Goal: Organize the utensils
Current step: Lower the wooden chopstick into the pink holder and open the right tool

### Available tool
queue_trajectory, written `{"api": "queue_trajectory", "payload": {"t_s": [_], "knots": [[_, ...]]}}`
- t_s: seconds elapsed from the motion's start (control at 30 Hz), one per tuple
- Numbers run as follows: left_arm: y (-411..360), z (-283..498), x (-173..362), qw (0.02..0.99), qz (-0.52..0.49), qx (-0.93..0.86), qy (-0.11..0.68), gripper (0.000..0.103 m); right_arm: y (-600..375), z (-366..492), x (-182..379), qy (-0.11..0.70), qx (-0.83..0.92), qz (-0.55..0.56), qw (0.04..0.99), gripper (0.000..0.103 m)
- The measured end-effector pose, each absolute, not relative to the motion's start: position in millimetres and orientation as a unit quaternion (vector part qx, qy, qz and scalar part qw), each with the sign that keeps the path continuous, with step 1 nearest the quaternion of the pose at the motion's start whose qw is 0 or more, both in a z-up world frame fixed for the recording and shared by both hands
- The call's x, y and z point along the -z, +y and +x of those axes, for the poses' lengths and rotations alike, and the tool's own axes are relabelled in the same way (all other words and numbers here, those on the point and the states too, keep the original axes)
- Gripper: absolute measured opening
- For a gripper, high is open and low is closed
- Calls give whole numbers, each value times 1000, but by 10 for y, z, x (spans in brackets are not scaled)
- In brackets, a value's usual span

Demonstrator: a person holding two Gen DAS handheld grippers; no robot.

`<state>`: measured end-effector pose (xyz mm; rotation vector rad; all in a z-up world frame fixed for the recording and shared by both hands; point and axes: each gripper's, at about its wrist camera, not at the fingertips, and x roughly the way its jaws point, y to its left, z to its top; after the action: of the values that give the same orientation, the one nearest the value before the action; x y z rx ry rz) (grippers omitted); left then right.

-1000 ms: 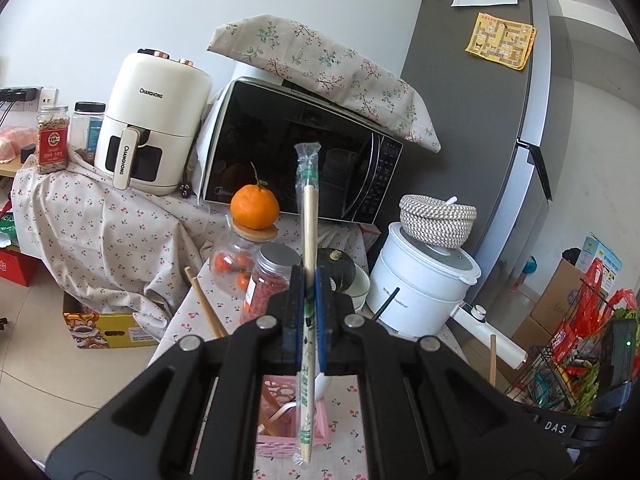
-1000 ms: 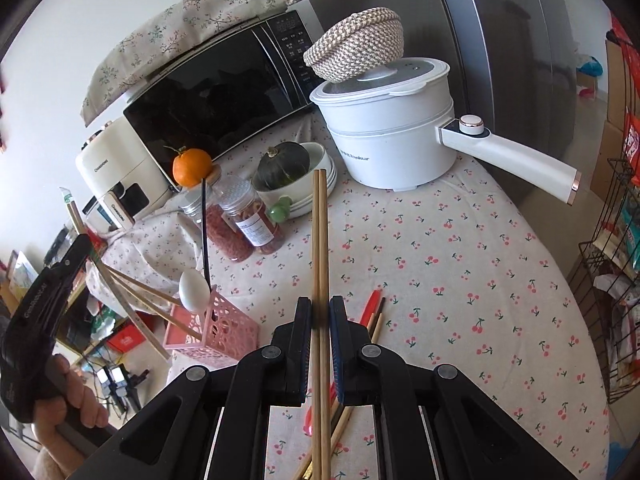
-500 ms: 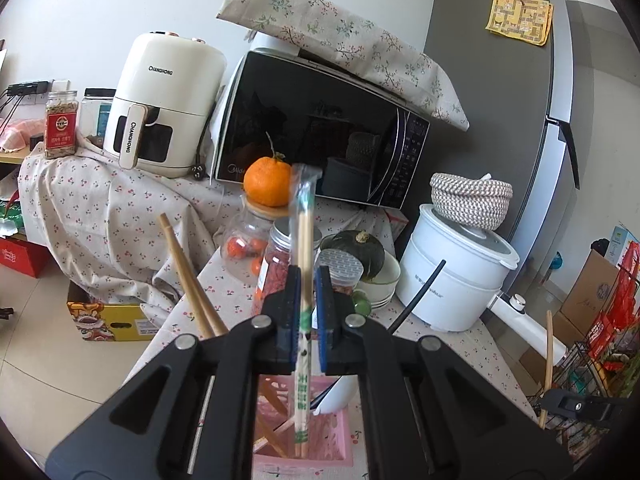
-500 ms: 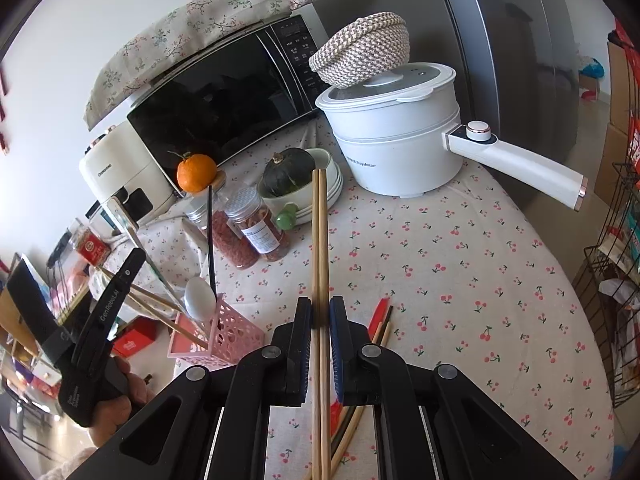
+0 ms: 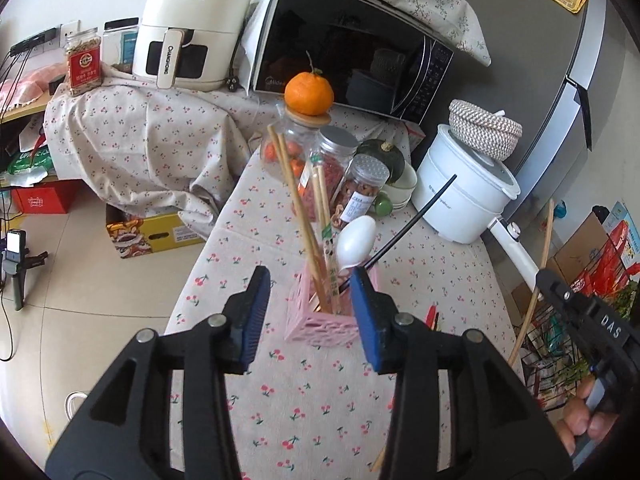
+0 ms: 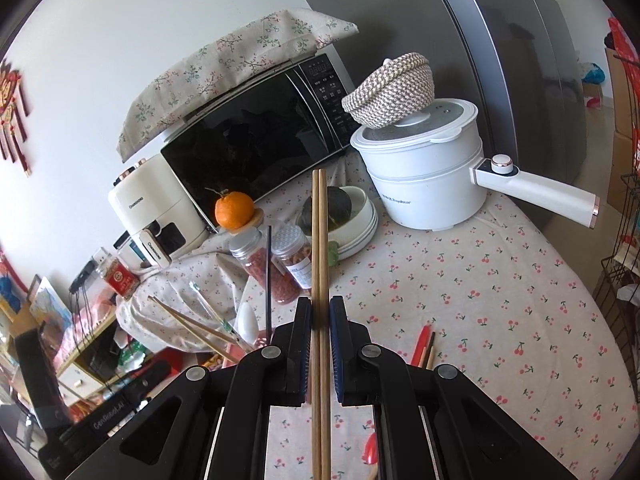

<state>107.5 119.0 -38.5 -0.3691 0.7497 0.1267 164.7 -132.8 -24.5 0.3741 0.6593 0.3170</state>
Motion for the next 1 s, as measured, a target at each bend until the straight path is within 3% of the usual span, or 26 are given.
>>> {"api": "queue_trajectory", "payload": {"t_s": [0.2,0.37,0.63,1.0], "knots": [[1309,1057,618,886,-147,-41,438,57,-975,1676,103,266,-157,202,930,9],[1528,1138,838,853,-155,-37,498,58,-621,1798,109,231,-146,217,937,9],[1798,1091,785,848,-193,-42,492,58,-195,1985,264,178,-96,217,955,9],[1846,1118,803,844,-194,-42,498,58,30,2052,633,171,-35,204,963,9]]}}
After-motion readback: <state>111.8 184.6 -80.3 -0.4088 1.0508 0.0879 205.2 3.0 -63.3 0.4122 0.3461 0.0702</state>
